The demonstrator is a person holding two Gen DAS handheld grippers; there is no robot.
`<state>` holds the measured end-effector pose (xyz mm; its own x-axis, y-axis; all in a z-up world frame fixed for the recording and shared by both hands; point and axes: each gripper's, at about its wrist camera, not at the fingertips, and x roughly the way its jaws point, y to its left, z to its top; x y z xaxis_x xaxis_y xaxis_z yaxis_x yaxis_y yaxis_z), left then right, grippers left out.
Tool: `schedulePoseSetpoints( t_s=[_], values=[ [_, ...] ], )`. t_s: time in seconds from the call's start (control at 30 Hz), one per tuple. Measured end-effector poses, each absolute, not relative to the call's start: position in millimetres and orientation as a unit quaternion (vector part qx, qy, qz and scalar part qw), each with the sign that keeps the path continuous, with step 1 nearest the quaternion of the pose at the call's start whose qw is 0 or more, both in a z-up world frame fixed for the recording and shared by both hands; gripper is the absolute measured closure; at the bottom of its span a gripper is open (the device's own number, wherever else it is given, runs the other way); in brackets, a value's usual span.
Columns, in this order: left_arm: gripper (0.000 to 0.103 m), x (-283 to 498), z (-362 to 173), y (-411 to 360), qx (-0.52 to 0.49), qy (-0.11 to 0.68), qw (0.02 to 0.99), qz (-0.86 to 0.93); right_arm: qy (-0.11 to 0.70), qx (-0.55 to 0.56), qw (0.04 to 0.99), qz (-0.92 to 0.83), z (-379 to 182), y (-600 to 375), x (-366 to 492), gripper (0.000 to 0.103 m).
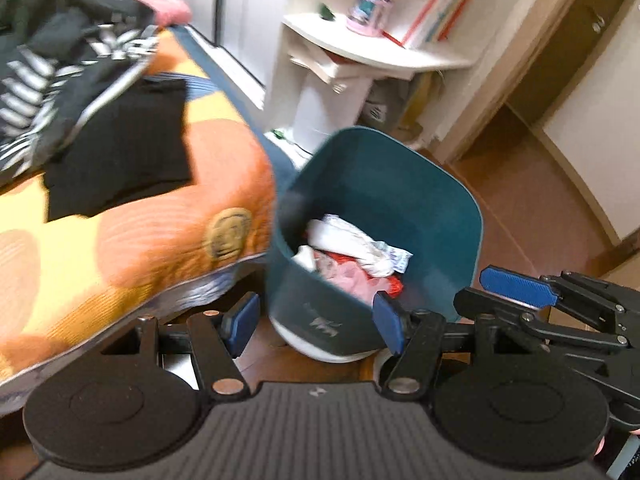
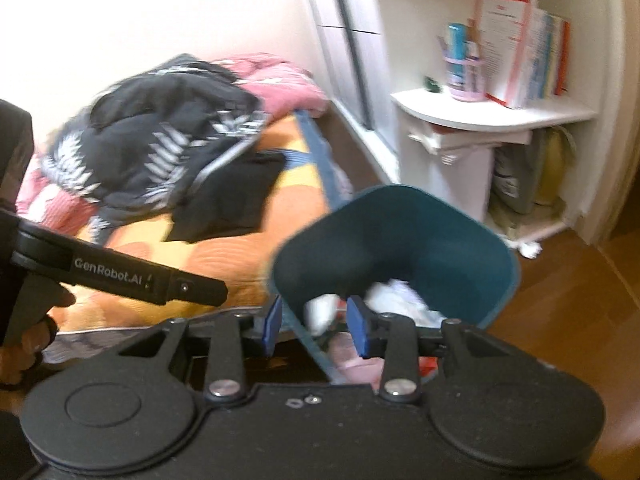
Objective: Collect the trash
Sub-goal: 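Move both open grippers back down toward the floor under the bed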
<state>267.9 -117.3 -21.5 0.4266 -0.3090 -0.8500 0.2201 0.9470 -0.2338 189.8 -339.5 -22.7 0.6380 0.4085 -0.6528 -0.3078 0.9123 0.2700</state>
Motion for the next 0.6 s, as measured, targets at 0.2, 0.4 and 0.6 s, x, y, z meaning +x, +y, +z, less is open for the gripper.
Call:
schedulePoseSetpoints(
  t_s=[0.2, 0.4, 0.6],
  values=[
    [0.031, 233.4, -5.1, -66.6, -0.055, 0.495, 0.86, -0.115, 0.365, 0.063, 0.888, 0.274, -14.7, -297.3, 167.8, 0.065],
    [0.028, 201.5, -8.7, -17.8, -0.082, 0.496, 0.862, -0.067, 0.369, 0.032, 0.867, 0.332, -19.3, -250.7, 148.6, 0.055],
    [0.02, 185.1, -28.6, 26.3, -0.11, 0.498, 0.86, -0.019, 0.389, 0.021, 0.85, 0.354, -39.5, -217.2, 145.5, 0.051]
  ],
)
